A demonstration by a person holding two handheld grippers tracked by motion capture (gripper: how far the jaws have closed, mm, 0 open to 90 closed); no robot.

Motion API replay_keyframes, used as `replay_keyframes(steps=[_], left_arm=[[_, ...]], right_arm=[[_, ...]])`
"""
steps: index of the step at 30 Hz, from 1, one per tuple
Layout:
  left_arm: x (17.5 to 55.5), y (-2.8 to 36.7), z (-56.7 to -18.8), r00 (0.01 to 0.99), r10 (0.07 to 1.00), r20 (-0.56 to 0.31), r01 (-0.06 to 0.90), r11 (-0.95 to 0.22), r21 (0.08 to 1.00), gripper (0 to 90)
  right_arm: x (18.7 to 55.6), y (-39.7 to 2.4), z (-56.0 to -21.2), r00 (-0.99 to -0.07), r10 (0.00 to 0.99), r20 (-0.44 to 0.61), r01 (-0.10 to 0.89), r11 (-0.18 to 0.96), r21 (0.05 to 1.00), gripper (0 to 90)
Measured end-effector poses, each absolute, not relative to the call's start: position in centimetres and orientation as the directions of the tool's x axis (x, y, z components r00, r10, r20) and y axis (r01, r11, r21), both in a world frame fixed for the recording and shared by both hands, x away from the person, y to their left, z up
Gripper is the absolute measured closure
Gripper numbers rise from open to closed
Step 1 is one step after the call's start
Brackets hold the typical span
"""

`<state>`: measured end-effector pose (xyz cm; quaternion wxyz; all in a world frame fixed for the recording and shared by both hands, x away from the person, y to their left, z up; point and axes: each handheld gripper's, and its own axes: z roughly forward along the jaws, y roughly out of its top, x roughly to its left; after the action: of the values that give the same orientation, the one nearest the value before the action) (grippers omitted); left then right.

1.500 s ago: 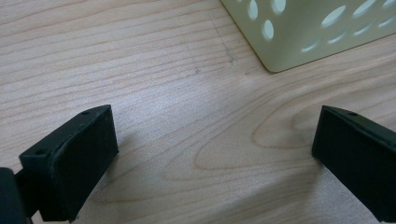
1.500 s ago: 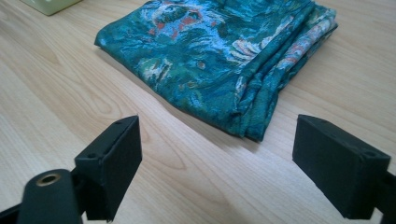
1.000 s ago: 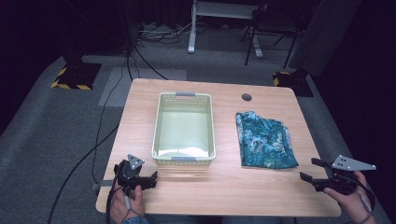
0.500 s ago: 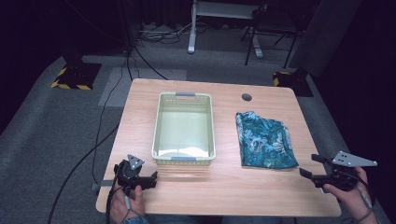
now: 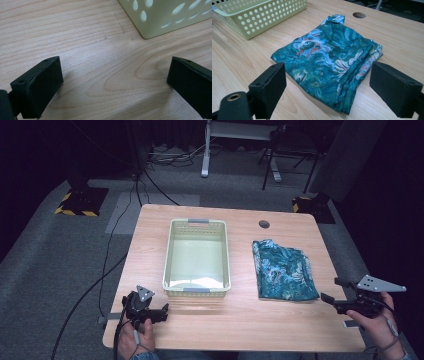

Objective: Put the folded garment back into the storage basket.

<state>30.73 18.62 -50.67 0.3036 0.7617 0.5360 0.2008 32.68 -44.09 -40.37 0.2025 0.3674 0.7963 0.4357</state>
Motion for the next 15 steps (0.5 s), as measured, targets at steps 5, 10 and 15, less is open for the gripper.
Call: replay_keyframes(steps=[5,10,15], left_arm=[[30.7,18.6,-50.7,0.345,0.938,-0.019,0.695,-0.241,0.678,0.3],[30.7,18.6,-50.7,0.344,0.939,-0.021,0.695,-0.239,0.678,0.3],[30.7,18.6,-50.7,0.345,0.938,-0.020,0.695,-0.241,0.678,0.3]], right_arm=[[33.1,-43.8,-39.8,-0.651,0.759,-0.008,0.399,0.351,0.847,13.3],[33.6,-43.7,-39.1,-0.649,0.761,-0.015,0.393,0.351,0.850,12.5],[34.3,-43.4,-38.6,-0.640,0.768,-0.017,0.405,0.356,0.842,12.9]])
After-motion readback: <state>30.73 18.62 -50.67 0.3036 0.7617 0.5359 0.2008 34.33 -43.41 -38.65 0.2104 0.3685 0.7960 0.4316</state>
